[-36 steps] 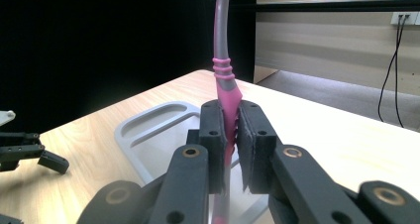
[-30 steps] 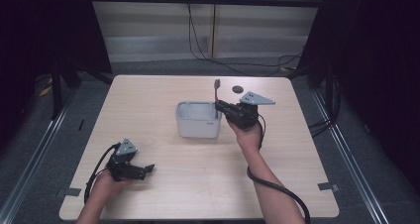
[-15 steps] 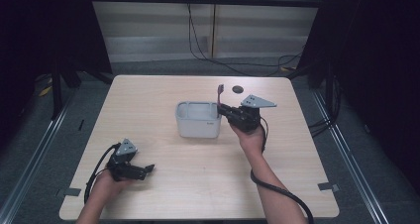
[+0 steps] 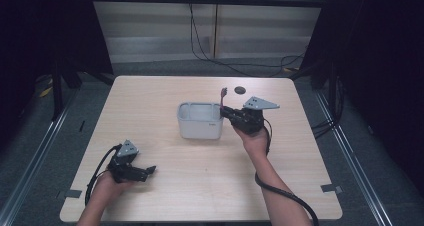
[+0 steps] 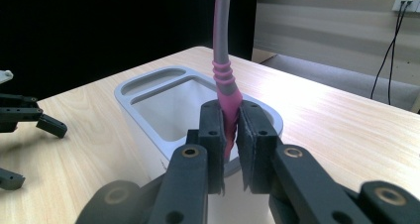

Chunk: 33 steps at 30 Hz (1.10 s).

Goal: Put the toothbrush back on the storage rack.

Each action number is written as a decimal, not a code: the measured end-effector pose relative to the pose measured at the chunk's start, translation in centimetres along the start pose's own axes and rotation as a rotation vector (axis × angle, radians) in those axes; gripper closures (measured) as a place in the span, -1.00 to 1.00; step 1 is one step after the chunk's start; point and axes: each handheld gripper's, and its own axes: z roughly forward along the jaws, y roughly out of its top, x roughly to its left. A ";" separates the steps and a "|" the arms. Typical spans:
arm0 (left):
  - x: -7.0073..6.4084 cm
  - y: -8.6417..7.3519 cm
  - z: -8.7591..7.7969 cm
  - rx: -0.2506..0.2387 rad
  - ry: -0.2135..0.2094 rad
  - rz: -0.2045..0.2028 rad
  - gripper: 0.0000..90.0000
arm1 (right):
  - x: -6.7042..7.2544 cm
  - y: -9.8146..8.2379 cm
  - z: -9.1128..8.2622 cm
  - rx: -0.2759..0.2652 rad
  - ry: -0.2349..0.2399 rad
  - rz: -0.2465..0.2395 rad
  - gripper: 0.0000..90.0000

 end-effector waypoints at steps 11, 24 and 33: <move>0.0 0.0 0.0 0.002 0.000 0.002 -0.85 | -0.1 0.0 -0.1 0.015 0.000 0.012 0.82; 0.0 0.0 0.0 0.001 0.000 0.001 -0.85 | -0.1 -0.2 0.0 0.029 0.004 0.020 0.81; 0.0 0.0 0.0 0.001 0.000 0.001 -0.85 | -0.1 0.0 -0.1 0.037 0.006 0.011 0.80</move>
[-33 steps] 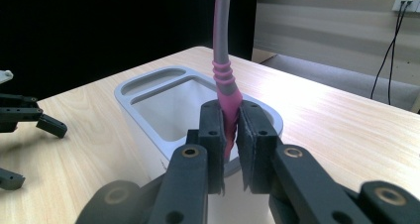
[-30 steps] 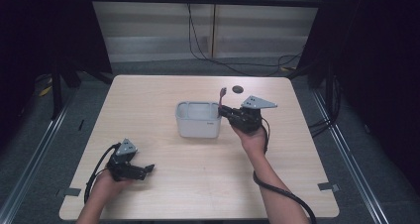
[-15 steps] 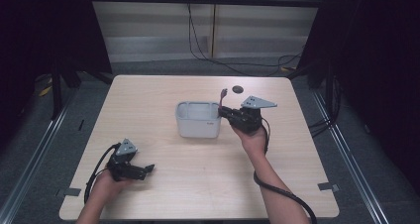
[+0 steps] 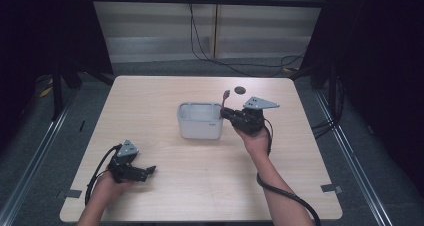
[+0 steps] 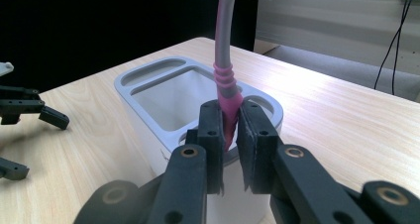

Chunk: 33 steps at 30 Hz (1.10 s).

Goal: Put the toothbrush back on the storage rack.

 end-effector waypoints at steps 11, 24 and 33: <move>0.0 0.0 0.0 -0.001 0.000 -0.001 -0.85 | -0.2 0.0 -0.1 -0.002 -0.018 0.026 0.38; 0.0 0.0 0.0 0.000 0.000 0.000 -0.85 | -0.4 0.1 -0.4 -0.016 -0.043 0.048 0.01; 0.0 0.0 0.0 0.000 0.000 0.000 -0.85 | -0.5 0.0 -0.5 0.001 -0.036 0.059 -0.16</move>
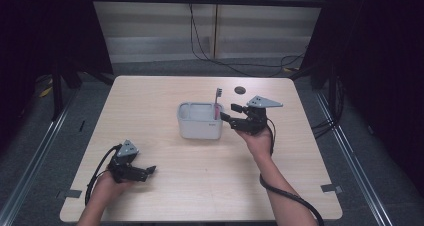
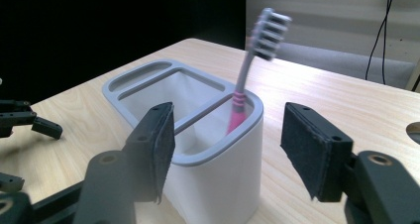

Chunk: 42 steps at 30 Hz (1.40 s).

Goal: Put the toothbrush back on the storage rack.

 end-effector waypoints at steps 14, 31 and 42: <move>0.0 0.0 0.0 -0.001 0.000 -0.001 -0.85 | 0.0 0.0 -0.5 0.028 0.015 -0.001 -0.37; 0.0 0.0 0.0 -0.001 0.000 -0.002 -0.85 | 0.3 -0.3 -1.5 0.064 0.059 -0.016 -0.46; 0.0 0.0 0.0 0.000 0.000 0.001 -0.85 | 0.3 -0.6 -2.3 0.094 0.083 -0.037 -0.56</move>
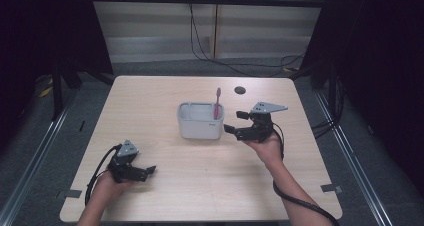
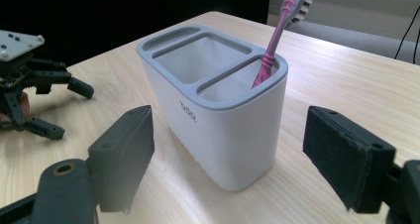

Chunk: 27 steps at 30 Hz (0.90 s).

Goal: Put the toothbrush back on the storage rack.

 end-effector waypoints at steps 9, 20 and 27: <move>0.0 0.0 0.0 -0.001 0.000 -0.002 -0.85 | -0.1 -0.4 -0.4 0.016 0.012 -0.009 -0.63; 0.0 0.0 0.0 0.000 0.000 0.000 -0.85 | -0.1 -1.0 -0.8 0.052 0.033 -0.022 -0.66; 0.0 0.0 0.0 -0.001 0.000 -0.002 -0.85 | 0.1 -1.5 -1.0 0.079 0.041 -0.042 -0.65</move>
